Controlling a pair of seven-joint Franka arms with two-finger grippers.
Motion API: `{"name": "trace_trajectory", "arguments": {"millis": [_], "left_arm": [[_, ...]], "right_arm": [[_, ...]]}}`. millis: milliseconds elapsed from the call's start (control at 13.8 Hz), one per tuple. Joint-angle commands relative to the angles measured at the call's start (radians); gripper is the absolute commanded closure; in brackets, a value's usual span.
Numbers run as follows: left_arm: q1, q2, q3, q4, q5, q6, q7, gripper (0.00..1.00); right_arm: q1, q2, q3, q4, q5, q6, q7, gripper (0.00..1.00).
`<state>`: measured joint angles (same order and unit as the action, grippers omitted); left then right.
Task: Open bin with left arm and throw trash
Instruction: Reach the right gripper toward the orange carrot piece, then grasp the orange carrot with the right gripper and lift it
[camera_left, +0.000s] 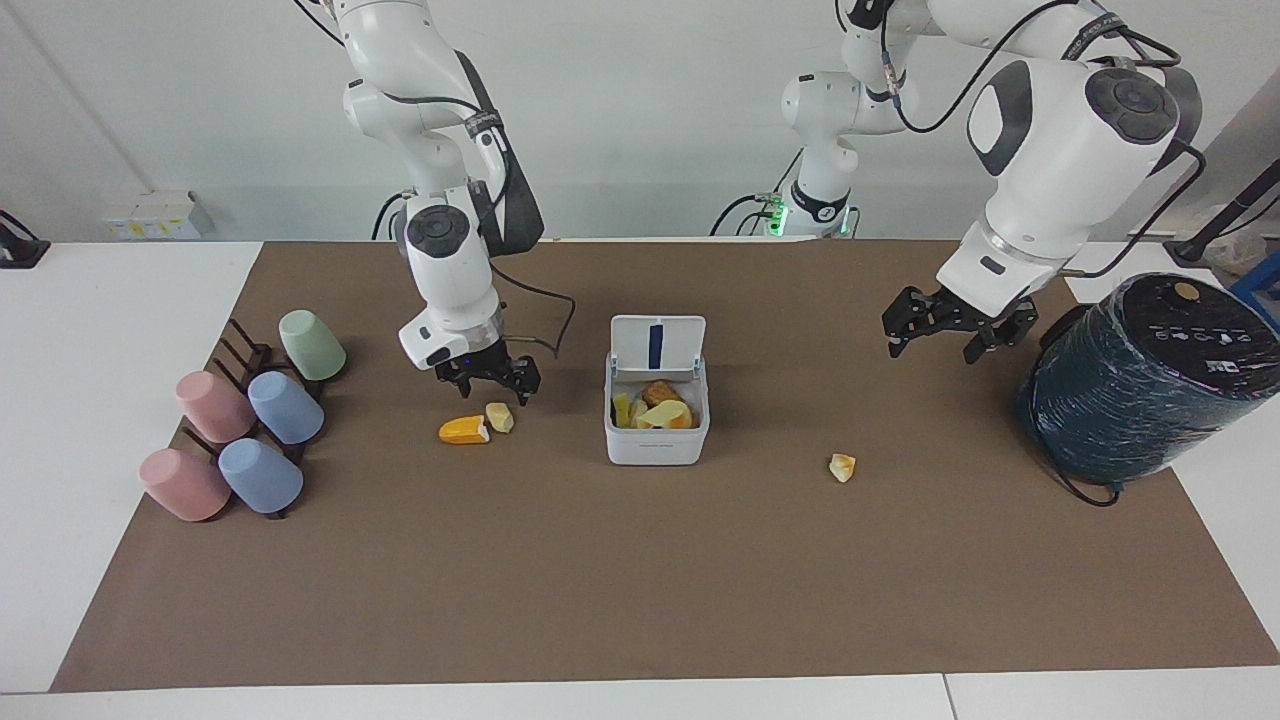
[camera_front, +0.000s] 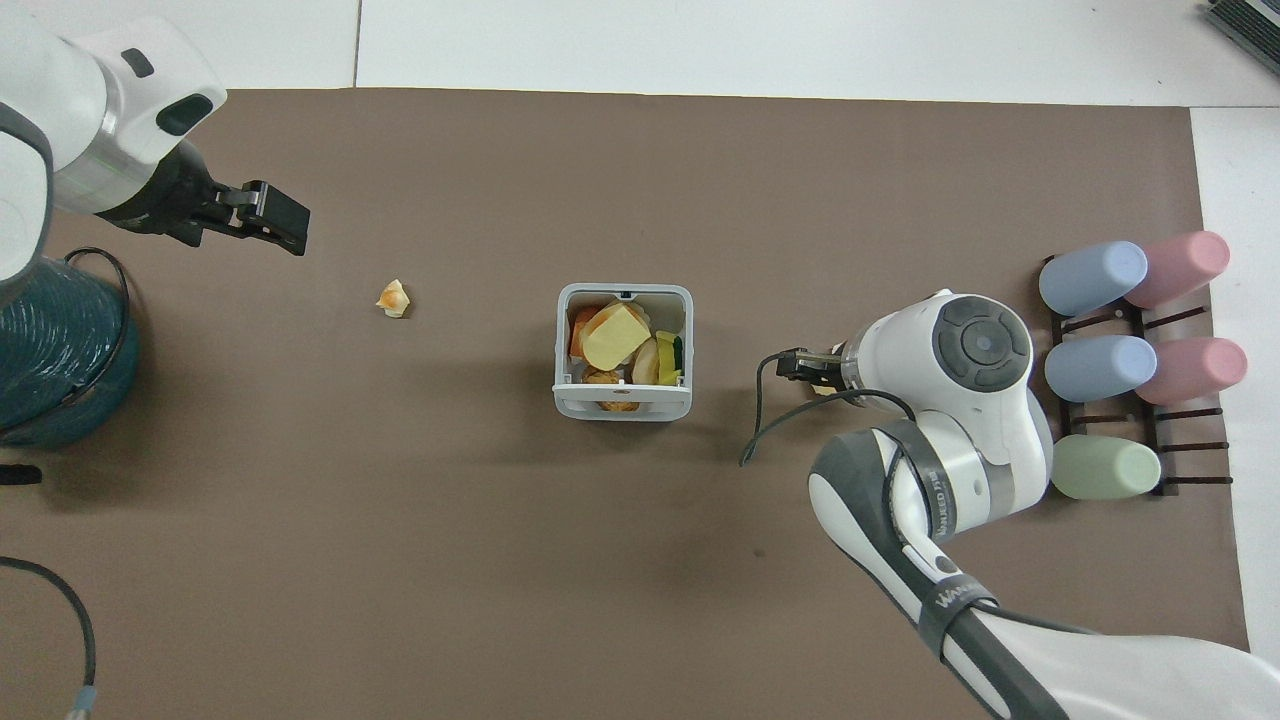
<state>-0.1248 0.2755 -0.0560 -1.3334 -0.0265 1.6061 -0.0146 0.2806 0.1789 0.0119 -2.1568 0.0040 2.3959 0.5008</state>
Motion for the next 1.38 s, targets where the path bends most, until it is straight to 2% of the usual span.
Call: {"name": "trace_trajectory", "arguments": {"millis": [0, 73, 291, 436, 582, 800, 945, 1091, 1164, 1309], "left_arm": [[-0.001, -0.033, 0.002, -0.046, 0.002, 0.022, 0.015, 0.00], [-0.001, -0.033, 0.002, -0.046, 0.004, 0.020, 0.013, 0.00], [0.008, -0.033, 0.002, -0.047, 0.002, 0.022, 0.015, 0.00], [0.001, -0.033, 0.002, -0.047, 0.002, 0.020, 0.013, 0.00], [-0.001, -0.033, 0.002, -0.049, 0.002, 0.021, 0.013, 0.00], [-0.002, -0.033, 0.002, -0.047, 0.004, 0.023, 0.013, 0.00], [0.002, -0.033, 0.002, -0.047, 0.004, 0.025, 0.015, 0.00], [0.001, -0.033, 0.002, -0.047, 0.004, 0.023, 0.015, 0.00], [0.001, -0.033, 0.002, -0.047, 0.004, 0.023, 0.015, 0.00], [0.002, -0.033, 0.002, -0.047, 0.004, 0.028, 0.015, 0.00]], "right_arm": [[-0.006, 0.002, -0.001, -0.028, -0.010, 0.038, 0.010, 0.08], [-0.005, 0.001, -0.001, -0.040, -0.010, 0.040, 0.010, 0.21], [-0.006, 0.010, -0.001, -0.074, -0.010, 0.126, 0.010, 0.46], [-0.006, 0.020, -0.003, -0.074, -0.012, 0.146, 0.010, 0.75], [-0.006, 0.021, -0.001, -0.071, -0.012, 0.147, 0.016, 0.98], [-0.006, 0.010, -0.001, -0.003, -0.010, 0.112, 0.024, 1.00], [-0.011, -0.007, -0.001, 0.096, 0.002, 0.008, 0.027, 1.00], [-0.008, -0.013, 0.000, 0.243, 0.007, -0.146, 0.053, 1.00], [-0.008, -0.009, 0.000, 0.296, 0.013, -0.187, 0.065, 1.00], [-0.005, -0.001, 0.002, 0.348, 0.053, -0.192, 0.065, 1.00]]}}
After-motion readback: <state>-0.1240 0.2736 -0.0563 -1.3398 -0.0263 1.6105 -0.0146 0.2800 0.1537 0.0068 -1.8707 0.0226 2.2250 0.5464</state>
